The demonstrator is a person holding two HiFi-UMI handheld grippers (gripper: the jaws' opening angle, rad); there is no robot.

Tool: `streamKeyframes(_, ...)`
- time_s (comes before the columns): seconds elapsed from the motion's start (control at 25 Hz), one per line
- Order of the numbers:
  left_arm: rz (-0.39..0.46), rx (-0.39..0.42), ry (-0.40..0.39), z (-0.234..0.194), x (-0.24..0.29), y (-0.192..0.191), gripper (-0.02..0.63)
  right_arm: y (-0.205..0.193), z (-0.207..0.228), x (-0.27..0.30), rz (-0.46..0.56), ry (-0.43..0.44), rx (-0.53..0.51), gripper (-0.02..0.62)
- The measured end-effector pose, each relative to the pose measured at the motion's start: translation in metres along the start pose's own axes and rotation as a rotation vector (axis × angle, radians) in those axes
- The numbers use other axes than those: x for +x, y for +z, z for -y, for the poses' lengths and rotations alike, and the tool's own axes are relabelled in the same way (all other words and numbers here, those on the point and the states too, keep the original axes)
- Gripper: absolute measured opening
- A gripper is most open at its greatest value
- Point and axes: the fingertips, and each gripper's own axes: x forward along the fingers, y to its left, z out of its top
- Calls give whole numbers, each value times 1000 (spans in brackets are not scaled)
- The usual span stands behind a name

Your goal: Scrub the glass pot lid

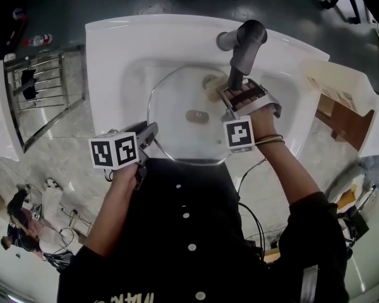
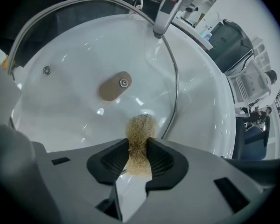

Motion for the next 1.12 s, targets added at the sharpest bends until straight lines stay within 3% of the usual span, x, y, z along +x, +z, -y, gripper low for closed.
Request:
streamKeyframes(0.12, -2, -6, 0, 1, 0, 0, 135, 19, 24, -6, 56, -135, 66, 133)
streamKeyframes(0.36, 0, 3, 4, 2, -1, 1, 137, 79, 59, -9, 162, -223, 92, 133)
streamKeyframes(0.68, -2, 27, 20, 2, -1, 3, 138, 146, 83, 4, 324, -234, 148, 133)
streamKeyframes(0.96, -14, 52, 46, -3, -3, 2, 140, 141, 80, 6, 314, -247, 170, 132)
streamKeyframes(1.12, -4, 44, 28, 0, -1, 2, 138, 122, 66, 9, 245, -187, 86, 132)
